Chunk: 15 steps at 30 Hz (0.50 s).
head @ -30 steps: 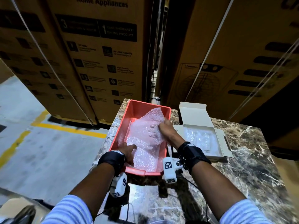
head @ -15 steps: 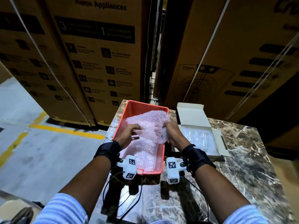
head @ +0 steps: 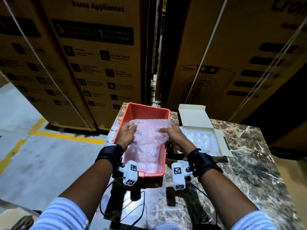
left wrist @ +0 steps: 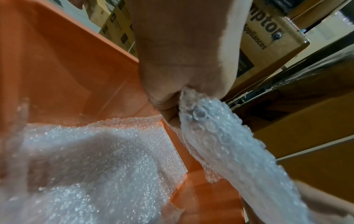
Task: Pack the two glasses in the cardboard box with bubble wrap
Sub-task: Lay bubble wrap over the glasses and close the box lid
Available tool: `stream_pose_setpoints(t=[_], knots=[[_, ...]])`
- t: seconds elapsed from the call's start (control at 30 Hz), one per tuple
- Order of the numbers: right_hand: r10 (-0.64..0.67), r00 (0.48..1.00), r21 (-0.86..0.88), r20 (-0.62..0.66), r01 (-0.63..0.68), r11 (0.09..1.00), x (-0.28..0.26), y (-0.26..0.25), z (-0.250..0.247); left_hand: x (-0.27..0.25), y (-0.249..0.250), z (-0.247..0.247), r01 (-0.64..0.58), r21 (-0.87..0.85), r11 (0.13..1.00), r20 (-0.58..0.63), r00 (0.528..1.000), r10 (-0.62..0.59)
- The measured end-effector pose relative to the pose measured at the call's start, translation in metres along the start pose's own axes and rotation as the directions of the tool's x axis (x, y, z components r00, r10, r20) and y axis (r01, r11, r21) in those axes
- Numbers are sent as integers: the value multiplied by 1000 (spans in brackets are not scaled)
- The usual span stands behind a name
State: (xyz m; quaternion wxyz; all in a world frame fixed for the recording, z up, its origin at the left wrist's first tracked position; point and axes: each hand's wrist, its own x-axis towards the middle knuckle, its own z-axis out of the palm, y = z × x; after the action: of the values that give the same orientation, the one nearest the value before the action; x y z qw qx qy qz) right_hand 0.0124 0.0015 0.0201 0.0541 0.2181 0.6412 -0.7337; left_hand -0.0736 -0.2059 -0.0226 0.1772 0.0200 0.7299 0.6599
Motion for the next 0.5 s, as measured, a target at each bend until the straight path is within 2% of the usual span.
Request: stream_pose_setpoints(t=[0.13,0.2,0.3,0.33,0.4,0.5], knots=[[-62,998,-89,20,64,994,2,7,-1,1,2,-2,53,69,996,-5,999,-52],[-103,994,-84,-41,99,992,2,7,-1,0,6,-5,111,61,992,10,994,-112],[-155,973,-101,-168,140,985,6,8,-1,-2,3,-8,284,-20,959,65,957,-282],[-167,966,-109,-197,148,983,8,9,-1,0,-3,-9,317,29,948,80,945,-318],[-185,956,-119,-228,161,980,13,13,-2,1,-13,-12,297,313,902,126,929,-349],[-182,956,-119,-229,158,980,13,12,4,-5,-22,-10,155,721,676,233,864,-446]])
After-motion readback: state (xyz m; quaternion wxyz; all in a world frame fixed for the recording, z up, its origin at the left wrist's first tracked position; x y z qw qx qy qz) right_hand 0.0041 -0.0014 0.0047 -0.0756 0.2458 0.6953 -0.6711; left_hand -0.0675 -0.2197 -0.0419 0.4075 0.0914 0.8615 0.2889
